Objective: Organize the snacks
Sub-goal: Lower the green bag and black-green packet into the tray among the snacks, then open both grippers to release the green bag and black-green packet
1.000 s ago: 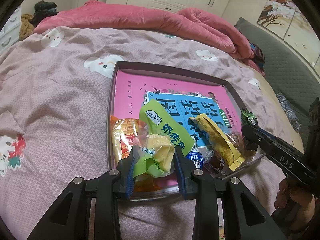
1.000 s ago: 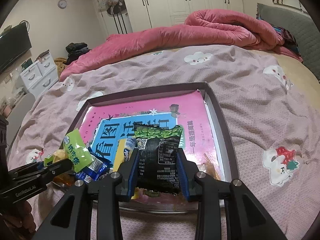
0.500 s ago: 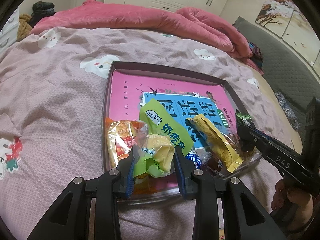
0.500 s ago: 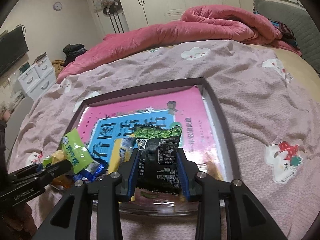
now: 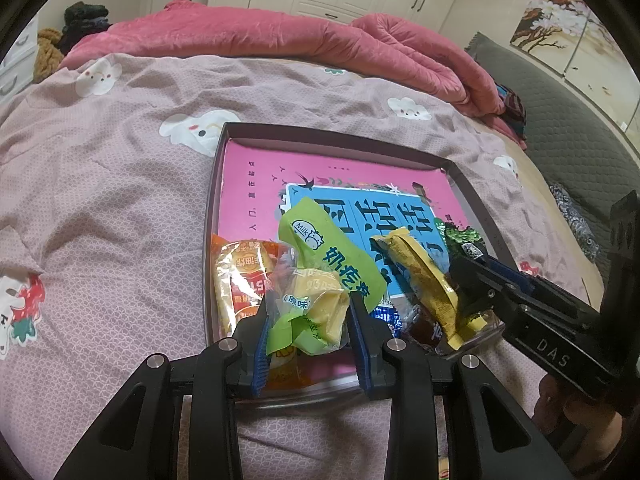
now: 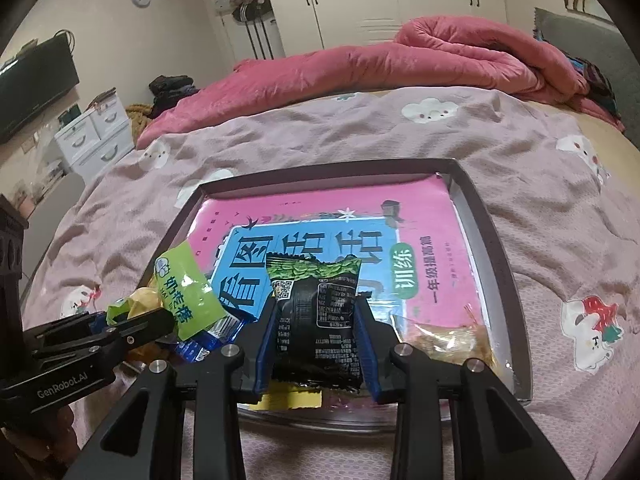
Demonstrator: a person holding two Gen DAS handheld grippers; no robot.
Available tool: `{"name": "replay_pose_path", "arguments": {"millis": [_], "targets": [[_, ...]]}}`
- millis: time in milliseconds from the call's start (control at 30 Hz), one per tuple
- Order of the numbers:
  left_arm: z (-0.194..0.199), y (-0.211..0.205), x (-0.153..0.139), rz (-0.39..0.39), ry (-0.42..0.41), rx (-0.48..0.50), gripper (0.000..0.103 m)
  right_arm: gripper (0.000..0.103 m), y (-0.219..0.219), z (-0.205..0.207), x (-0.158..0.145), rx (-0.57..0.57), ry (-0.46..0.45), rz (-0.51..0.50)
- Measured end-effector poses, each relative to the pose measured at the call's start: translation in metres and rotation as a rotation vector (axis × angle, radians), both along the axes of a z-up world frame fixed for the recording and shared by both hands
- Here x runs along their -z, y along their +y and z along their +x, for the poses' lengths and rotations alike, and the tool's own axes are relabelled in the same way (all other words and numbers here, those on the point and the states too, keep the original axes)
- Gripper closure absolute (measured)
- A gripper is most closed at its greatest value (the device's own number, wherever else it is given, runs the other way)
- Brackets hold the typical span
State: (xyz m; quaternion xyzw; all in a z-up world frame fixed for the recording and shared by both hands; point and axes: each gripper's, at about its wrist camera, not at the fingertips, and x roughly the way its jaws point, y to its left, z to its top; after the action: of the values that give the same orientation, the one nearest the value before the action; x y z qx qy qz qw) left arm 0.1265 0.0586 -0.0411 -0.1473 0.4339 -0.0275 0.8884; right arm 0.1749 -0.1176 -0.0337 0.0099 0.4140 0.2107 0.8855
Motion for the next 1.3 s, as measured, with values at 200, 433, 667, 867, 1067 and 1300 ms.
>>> {"name": "replay_pose_path", "arguments": {"millis": [200, 433, 667, 867, 1067, 1300], "targets": [[0.0, 0.0, 0.0, -0.002, 0.0, 0.0, 0.068, 0.066, 0.0, -0.001, -0.002, -0.011, 0.003, 0.009], [0.001, -0.002, 0.001, -0.012, -0.001, 0.006, 0.068, 0.057, 0.001, -0.006, -0.004, -0.026, -0.004, 0.014], [0.0, -0.002, -0.001, -0.03, -0.003, 0.014, 0.068, 0.057, 0.001, -0.01, -0.007, -0.038, -0.01, 0.025], [0.0, -0.001, -0.003, -0.046, -0.013, 0.025, 0.068, 0.057, 0.001, -0.012, -0.008, -0.049, -0.003, 0.036], [-0.001, -0.002, -0.005, -0.048, -0.024, 0.032, 0.067, 0.057, 0.002, -0.015, -0.008, -0.058, -0.003, 0.041], [-0.003, 0.001, -0.007, -0.054, -0.025, 0.026, 0.067, 0.057, 0.003, -0.018, -0.01, -0.065, -0.005, 0.046]]}}
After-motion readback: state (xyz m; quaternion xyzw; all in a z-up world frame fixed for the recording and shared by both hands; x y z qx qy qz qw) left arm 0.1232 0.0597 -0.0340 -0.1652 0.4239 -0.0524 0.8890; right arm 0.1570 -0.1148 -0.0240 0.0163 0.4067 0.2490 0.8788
